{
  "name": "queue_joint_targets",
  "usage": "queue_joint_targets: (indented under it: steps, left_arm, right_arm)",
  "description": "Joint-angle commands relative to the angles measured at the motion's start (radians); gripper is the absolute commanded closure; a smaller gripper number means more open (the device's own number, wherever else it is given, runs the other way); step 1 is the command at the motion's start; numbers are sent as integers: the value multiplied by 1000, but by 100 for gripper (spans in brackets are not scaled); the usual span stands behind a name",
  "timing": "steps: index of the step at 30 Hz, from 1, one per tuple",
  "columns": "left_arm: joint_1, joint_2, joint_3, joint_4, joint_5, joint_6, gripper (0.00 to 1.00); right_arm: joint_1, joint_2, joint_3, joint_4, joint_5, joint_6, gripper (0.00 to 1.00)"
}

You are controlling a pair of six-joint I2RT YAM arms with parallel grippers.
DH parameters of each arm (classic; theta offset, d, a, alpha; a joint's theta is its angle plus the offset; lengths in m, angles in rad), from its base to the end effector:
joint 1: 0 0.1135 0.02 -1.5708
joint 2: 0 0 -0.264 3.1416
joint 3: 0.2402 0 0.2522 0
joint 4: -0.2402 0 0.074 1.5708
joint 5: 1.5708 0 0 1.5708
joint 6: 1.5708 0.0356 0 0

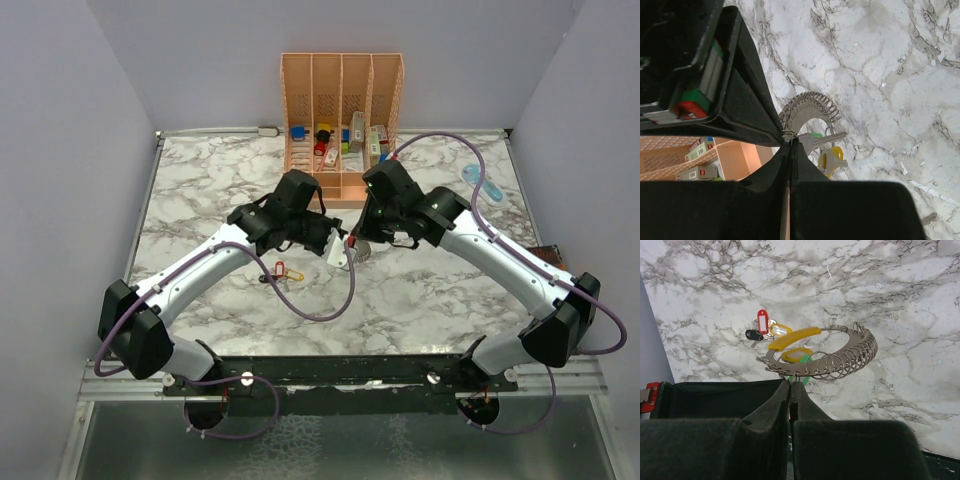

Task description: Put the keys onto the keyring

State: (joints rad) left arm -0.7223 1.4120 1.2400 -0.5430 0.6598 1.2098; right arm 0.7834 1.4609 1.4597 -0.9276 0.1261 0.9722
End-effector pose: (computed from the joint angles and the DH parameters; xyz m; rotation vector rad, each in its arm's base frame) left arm 0.2159 -0.2193 0.3244 1.9380 0.9357 -0.4725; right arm 0.2168 0.2096 0.3481 0.2974 2.5657 0.5564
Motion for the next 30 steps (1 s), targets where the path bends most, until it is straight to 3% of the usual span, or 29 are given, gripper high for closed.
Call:
queue_joint_targets:
  steps: [1,9,19,25,30]
  left_arm:
    - [-5,-22,-31,12,-37,49,100]
    - [-9,-43,-78,5,-70,146,100]
    - [-11,-122,-179,123,-120,254,100]
    - [-11,-154,-237,221,-140,242,100]
    - [-10,-153,-238,236,-141,227,93]
  right_arm:
    - [-1,-38,11,14,-9,42,99]
    - [-1,-42,-22,58,-70,75,99]
    - [-1,-62,-55,52,-82,161,99]
    - [-2,-79,-92,48,-100,267,99]
    - [-1,-61,-59,-3,-109,371,99]
